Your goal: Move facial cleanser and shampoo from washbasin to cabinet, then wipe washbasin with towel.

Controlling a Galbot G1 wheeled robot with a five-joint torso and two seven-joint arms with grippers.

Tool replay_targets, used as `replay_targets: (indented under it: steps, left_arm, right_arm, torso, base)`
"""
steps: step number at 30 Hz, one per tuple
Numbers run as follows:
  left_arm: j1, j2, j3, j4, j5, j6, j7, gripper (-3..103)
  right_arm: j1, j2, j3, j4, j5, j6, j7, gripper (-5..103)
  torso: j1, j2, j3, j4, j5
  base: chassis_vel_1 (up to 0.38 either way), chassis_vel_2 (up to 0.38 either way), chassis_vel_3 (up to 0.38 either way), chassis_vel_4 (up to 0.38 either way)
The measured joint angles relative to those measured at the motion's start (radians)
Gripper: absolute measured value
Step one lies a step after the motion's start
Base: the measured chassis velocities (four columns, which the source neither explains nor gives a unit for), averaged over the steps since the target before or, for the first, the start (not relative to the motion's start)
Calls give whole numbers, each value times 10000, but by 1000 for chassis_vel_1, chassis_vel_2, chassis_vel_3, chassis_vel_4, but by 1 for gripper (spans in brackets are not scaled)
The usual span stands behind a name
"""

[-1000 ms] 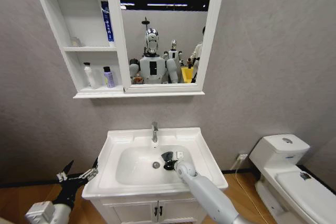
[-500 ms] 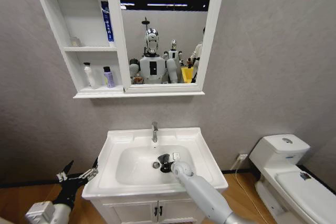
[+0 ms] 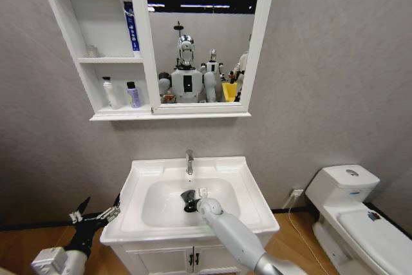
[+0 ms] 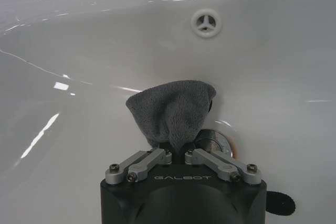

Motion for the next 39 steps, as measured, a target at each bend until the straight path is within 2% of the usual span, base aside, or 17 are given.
replay_targets:
  steps: [6,12,21,39]
  left_arm:
    - [0,0,0,0,0,0,0,100]
    - [0,0,0,0,0,0,0,100]
    - [0,0,0,-1,0,0,0,100]
    - [0,0,0,0,0,0,0,100]
  right_arm:
    - [96,387,-76,-379,-167,154,-154,6]
    - [93,306,-45,-436,-201,172,-177,6]
    - [-157,-539,69,371,196,-108,390,6]
    - [-720,-1360,543,1758,696,-646,1730,6]
  torso:
    - [0,1,0,0,1]
    - [0,0,0,4,5]
    - [2,0,1,-1,3]
    - [1,0,1,-1,3]
  base:
    - [0,0,0,0]
    - [0,0,0,0]
    - [0,0,0,0]
    - [0,0,0,0]
